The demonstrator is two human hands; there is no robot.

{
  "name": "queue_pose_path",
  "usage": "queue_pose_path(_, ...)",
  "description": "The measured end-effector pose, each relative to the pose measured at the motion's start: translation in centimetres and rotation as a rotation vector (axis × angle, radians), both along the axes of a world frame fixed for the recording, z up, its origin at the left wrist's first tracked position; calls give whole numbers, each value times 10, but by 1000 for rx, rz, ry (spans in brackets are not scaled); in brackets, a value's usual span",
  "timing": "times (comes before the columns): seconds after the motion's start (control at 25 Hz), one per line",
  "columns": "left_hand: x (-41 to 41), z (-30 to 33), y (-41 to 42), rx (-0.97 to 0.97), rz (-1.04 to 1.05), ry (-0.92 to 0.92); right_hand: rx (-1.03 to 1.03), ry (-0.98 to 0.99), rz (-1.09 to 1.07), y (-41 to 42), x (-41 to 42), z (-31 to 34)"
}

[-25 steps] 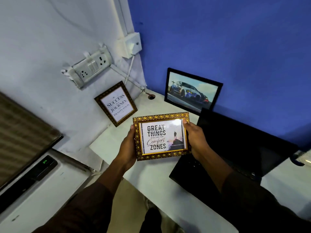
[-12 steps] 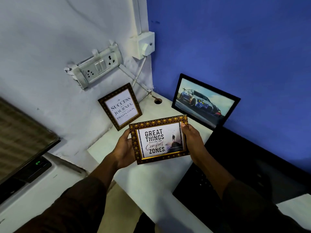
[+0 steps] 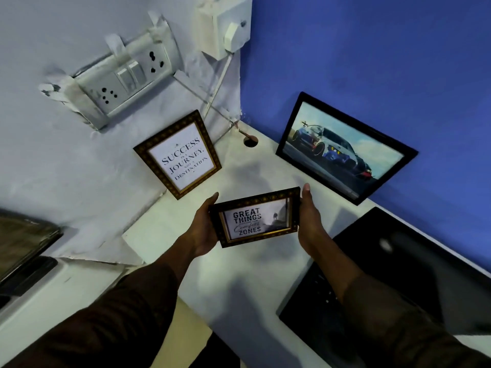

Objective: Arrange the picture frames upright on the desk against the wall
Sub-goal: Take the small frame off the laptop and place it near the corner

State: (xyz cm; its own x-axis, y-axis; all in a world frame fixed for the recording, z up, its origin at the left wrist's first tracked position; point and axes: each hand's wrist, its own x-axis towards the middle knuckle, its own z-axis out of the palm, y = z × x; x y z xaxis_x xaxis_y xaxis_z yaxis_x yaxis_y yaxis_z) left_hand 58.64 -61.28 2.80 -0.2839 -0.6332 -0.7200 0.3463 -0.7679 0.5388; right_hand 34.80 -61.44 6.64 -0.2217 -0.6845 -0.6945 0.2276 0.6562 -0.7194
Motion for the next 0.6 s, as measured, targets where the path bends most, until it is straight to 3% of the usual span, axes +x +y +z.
queue_pose_path(0.36,11,-34,-25,-12,-160,-83,83,-13,0,-21,11,-36)
queue_pose_path(0.6,8,-30,-23,-18,-17,-173,-10,5,72,-12,2,-36)
